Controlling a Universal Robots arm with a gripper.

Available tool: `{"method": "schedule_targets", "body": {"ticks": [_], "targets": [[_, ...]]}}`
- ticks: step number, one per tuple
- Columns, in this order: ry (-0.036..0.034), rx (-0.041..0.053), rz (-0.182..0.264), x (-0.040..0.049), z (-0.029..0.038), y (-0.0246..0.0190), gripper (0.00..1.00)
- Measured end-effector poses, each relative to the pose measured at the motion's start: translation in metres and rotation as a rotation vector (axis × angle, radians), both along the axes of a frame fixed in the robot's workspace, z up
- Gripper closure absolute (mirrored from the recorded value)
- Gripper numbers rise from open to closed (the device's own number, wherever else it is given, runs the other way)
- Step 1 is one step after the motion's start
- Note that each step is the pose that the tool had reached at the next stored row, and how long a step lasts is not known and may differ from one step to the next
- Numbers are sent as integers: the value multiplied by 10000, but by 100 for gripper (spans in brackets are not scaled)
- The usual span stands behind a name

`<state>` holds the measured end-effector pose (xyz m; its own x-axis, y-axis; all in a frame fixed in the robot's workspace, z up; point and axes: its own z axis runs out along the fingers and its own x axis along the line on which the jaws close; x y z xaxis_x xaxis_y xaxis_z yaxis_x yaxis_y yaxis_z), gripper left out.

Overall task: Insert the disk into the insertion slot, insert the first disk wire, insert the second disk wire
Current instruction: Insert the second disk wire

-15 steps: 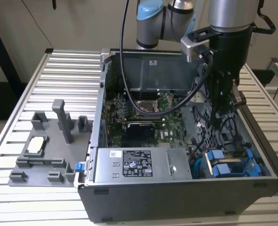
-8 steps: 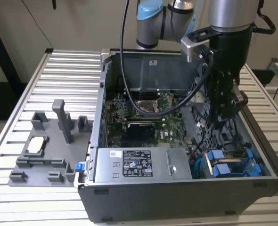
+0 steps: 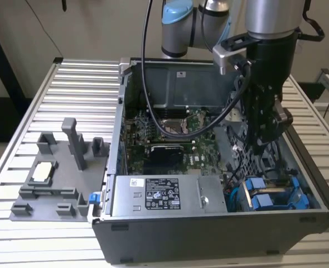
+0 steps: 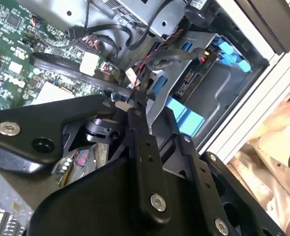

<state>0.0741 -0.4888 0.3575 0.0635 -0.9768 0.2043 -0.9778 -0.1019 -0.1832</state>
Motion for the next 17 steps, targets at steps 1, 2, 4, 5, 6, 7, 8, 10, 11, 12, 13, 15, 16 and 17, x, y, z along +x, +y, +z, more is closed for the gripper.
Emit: {"method": "schedule_targets", "body": {"ticks": [1, 2, 4, 5, 6, 7, 8, 10, 11, 12, 13, 15, 16, 17], "targets": [[-4, 0, -1, -3, -4, 0, 67], [-9, 1, -1, -5, -7, 0, 67], [-16, -1, 0, -6, -9, 0, 69], [-18, -1, 1, -6, -10, 0, 69], [-19, 0, 1, -7, -12, -1, 76], [-20, 1, 0, -7, -15, -2, 76], [-20, 3, 0, -8, -18, -4, 76], [-21, 2, -2, -8, -22, -9, 76], [-21, 2, -1, -8, -23, -12, 76], [-21, 1, 0, -7, -23, -14, 78], [-20, 0, 0, -7, -23, -14, 78], [-20, 1, -1, -7, -23, -15, 85], [-20, 1, 0, -7, -24, -16, 85], [-20, 1, -1, -7, -24, -16, 85]]}}
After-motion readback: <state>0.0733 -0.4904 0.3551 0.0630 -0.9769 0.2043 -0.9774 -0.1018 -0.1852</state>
